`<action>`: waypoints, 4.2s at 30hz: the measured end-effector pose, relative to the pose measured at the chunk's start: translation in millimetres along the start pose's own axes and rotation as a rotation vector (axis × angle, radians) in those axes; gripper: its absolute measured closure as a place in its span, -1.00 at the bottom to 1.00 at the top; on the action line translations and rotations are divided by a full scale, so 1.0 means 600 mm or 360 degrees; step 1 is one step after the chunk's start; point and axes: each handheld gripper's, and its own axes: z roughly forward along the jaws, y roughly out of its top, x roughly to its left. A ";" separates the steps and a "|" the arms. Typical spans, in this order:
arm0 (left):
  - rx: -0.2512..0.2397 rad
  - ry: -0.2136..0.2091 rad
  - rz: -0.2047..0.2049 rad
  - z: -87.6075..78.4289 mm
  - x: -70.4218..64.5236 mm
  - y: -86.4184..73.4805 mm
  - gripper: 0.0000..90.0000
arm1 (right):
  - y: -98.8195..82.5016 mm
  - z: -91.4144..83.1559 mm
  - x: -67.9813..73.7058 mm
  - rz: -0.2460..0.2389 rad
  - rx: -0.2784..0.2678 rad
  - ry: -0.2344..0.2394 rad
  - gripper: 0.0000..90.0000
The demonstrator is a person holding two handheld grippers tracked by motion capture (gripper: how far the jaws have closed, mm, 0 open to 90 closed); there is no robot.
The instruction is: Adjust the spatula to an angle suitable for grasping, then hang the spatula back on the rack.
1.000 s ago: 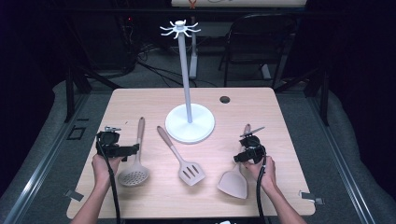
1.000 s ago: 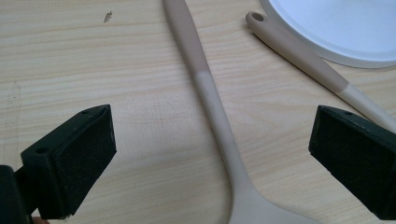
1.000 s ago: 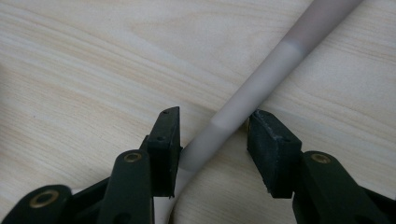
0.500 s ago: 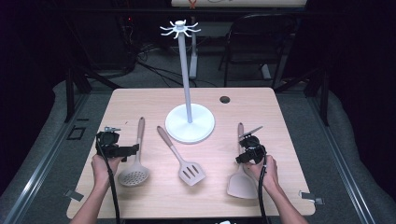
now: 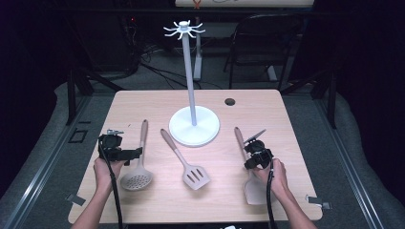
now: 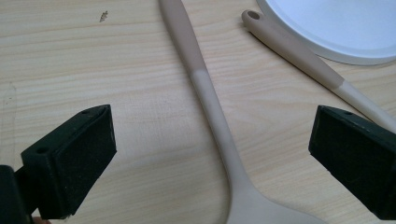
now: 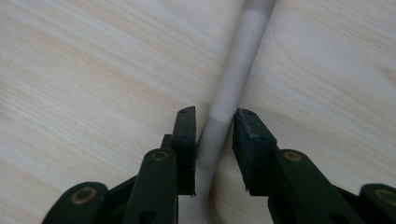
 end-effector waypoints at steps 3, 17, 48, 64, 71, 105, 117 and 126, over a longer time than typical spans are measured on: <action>-0.0003 -0.0007 0.0000 0.001 -0.001 0.001 -0.99 | -0.004 -0.002 -0.003 0.0013 0.0019 0.0026 0.59; 0.0023 -0.0003 0.0029 0.009 -0.011 0.003 -0.98 | 0.005 0.012 -0.004 0.0067 0.0029 0.0056 0.59; 0.0038 -0.0028 0.0056 0.008 -0.017 -0.002 -0.97 | 0.002 0.010 -0.003 0.0122 0.0015 0.0175 0.75; -0.0008 -0.0027 0.0038 0.003 -0.017 -0.002 -0.97 | -0.005 -0.044 0.006 0.0059 -0.0277 0.0218 0.75; -0.0050 -0.0077 0.0052 -0.010 -0.027 0.008 -0.97 | -0.008 -0.063 0.015 0.0012 -0.0387 0.0237 0.75; -0.0142 -0.0499 0.0265 -0.031 -0.165 0.078 -1.00 | 0.028 -0.117 0.080 -0.0207 -0.0737 0.0224 0.75; -0.0164 -0.0661 0.0241 -0.005 -0.222 0.117 -0.95 | 0.045 -0.122 0.088 -0.0215 -0.0824 0.0223 0.75; -0.0197 -0.0767 0.0312 0.015 -0.270 0.129 -0.88 | 0.043 -0.118 0.092 -0.0217 -0.0849 0.0230 0.75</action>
